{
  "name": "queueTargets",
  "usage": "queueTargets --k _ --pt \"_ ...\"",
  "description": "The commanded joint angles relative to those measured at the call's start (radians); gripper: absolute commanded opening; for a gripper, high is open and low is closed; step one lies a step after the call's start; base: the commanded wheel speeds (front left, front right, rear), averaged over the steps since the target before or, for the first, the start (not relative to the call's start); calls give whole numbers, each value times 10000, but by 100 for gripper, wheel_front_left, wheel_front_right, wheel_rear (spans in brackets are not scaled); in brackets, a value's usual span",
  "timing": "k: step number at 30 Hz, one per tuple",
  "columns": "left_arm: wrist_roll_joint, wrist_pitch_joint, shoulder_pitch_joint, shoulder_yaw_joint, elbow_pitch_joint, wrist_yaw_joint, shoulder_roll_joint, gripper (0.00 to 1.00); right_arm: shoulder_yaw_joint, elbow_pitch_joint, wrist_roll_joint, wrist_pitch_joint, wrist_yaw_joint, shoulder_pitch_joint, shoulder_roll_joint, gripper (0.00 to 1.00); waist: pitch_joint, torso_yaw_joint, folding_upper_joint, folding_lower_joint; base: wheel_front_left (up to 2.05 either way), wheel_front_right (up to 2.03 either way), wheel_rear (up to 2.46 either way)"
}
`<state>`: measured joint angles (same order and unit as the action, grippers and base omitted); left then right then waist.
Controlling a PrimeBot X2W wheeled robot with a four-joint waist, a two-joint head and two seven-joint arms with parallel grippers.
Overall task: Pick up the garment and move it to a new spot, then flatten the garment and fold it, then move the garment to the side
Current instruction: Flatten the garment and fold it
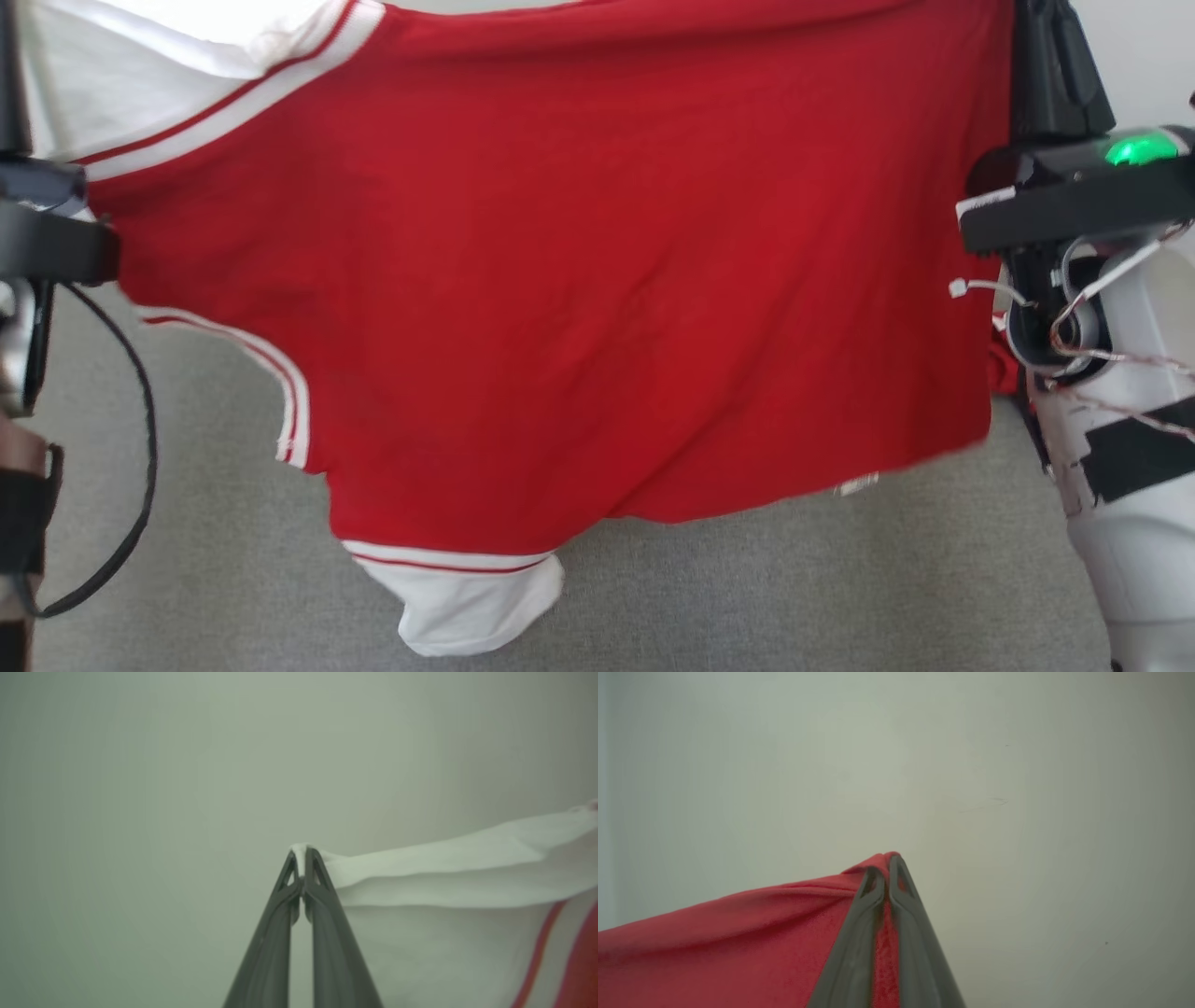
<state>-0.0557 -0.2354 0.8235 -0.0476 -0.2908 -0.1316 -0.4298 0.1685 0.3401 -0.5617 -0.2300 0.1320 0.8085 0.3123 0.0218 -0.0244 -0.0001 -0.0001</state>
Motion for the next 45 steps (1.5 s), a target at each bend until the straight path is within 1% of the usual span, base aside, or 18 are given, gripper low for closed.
queueTargets --k 1,5,7,9,10,12,14,17,20,22,28,29,30,31,34,37,41,45 --pt "-64 82 203 -57 -178 26 68 0 -1 157 -55 78 -30 276 63 0 1096 13 1 1 0 0 0" --pt "150 269 1183 -376 -1070 127 206 0 -1 1126 164 225 -30 1536 66 0 2565 32 1 1 0 0 0" --pt "436 162 2169 -342 -1416 508 162 0 -244 1756 437 91 -30 2657 -24 0 3216 13 1 1 0 0 0" --pt "701 7 3195 -326 -1627 980 136 0 -772 2352 644 -134 -30 3829 -93 0 3772 35 1 1 0 0 0" --pt "977 -81 3622 -454 -1680 1127 92 0 -998 2581 885 -228 -30 4295 -83 0 3947 58 1 1 0 0 0" --pt "1135 -208 4428 -556 -1775 1373 148 0 -1415 2941 1320 -334 -30 5036 -60 0 4160 136 1 1 0 0 0" --pt "1162 -267 5033 -611 -1764 1484 216 0 -1879 2840 1729 -344 -30 5620 -57 0 4357 226 1 1 0 0 0" --pt "1010 -289 5173 -719 -1416 1562 385 0 -2465 2551 2045 -346 -30 5556 -48 0 4599 413 1 1 0 0 0" --pt "689 -294 4462 -589 -1070 1775 608 0 -2704 2590 2097 -335 -30 4865 -85 0 4777 512 1 1 0 0 0" --pt "485 -296 3820 -554 -863 1805 730 0 -2829 2545 2019 -336 -31 4308 -45 0 4856 565 1 1 0 0 0" --pt "-113 -300 1102 -441 -286 1997 1628 0 -3013 2716 1371 -341 -31 1846 -214 0 4668 558 1 1 0 0 0" --pt "-157 -300 626 -464 -288 1934 1757 0 -3067 2777 1232 -341 -31 1432 -266 0 4566 541 1 1 0 0 0" --pt "-315 -300 170 -354 -251 1971 1945 0 -3023 2832 1141 -341 -31 1026 -291 0 4467 505 1 1 0 0 0" --pt "-315 -300 170 -354 -251 1971 1945 0 -3023 2832 1141 -341 -31 1026 -291 0 4467 505 1 1 0 0 0" --pt "-468 -302 -1188 -142 -172 1928 2444 0 -2940 3065 720 -340 -31 -129 -422 0 4086 391 1 1 0 0 0" --pt "-551 -301 -2380 113 -204 1773 2843 0 -2660 3374 184 -342 -31 -1163 -545 0 3641 276 1 1 0 0 0" --pt "-666 -301 -3852 599 -332 1737 3289 0 -1693 4035 -810 -331 -31 -2441 -660 0 2858 128 1 1 0 0 0" --pt "-740 -303 -5264 933 -547 1600 3588 0 -943 4273 -1754 -330 -31 -3451 -506 0 1986 22 1 1 0 0 0"
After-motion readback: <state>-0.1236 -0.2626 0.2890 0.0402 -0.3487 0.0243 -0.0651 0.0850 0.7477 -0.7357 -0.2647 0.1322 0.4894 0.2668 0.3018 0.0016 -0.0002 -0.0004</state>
